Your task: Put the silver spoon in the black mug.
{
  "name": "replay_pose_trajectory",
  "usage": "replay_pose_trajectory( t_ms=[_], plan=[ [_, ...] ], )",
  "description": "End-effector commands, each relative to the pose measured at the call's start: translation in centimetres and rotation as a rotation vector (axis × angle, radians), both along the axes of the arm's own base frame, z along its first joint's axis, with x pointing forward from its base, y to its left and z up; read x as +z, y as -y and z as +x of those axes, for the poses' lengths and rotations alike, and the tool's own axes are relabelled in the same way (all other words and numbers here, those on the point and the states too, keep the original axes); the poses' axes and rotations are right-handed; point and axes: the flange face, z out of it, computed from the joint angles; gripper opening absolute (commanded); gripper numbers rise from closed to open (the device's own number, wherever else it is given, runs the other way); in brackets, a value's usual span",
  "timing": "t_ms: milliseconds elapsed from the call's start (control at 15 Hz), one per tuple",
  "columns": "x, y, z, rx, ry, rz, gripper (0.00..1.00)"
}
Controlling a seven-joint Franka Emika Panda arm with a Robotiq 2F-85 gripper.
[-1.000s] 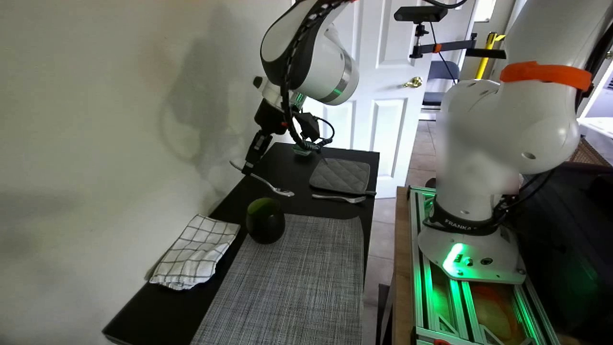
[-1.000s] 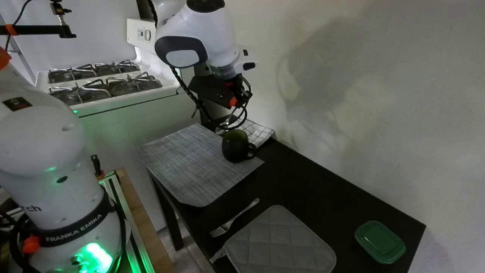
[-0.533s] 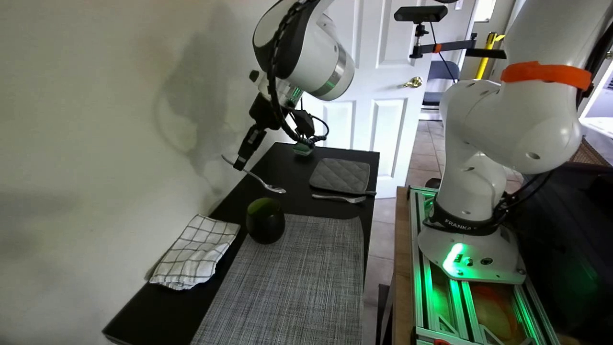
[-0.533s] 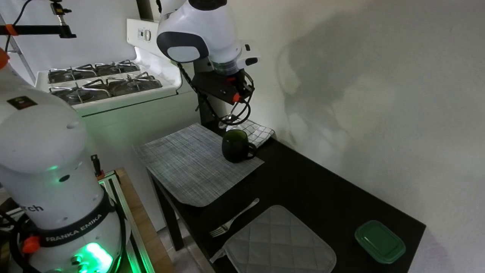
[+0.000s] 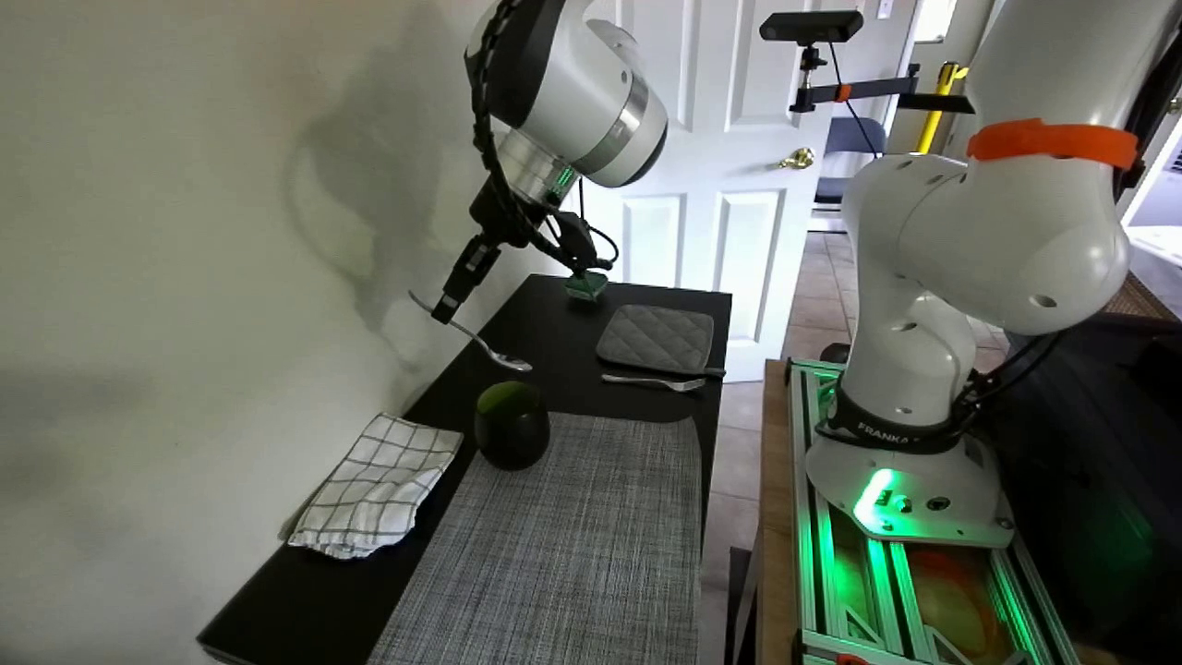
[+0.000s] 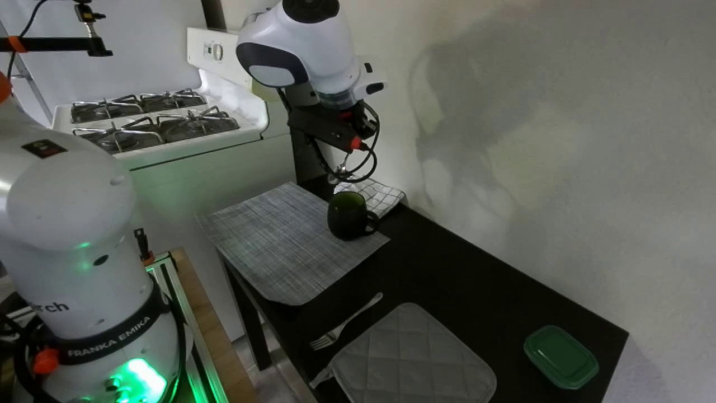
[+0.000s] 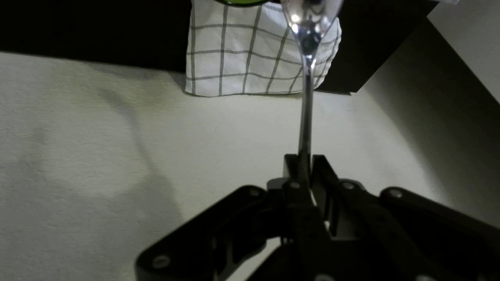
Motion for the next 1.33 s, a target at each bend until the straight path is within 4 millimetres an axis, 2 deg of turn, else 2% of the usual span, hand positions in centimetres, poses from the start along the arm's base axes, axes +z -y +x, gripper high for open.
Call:
replay_pose_trajectory(
  t_ms=[0,467,1000,1267],
  plan=[
    [-0.8,0.2,0.8,0.019,0.019,0.011,0.03],
    [-2.0,0.4,1.2,0.061,0.065,0.044,0.03],
    [-5.1,0.3,1.4,0.108,0.083,0.054,0.03],
    [-5.4,-0.2,2.0,0.106,0.121,0.084,0.03]
  ],
)
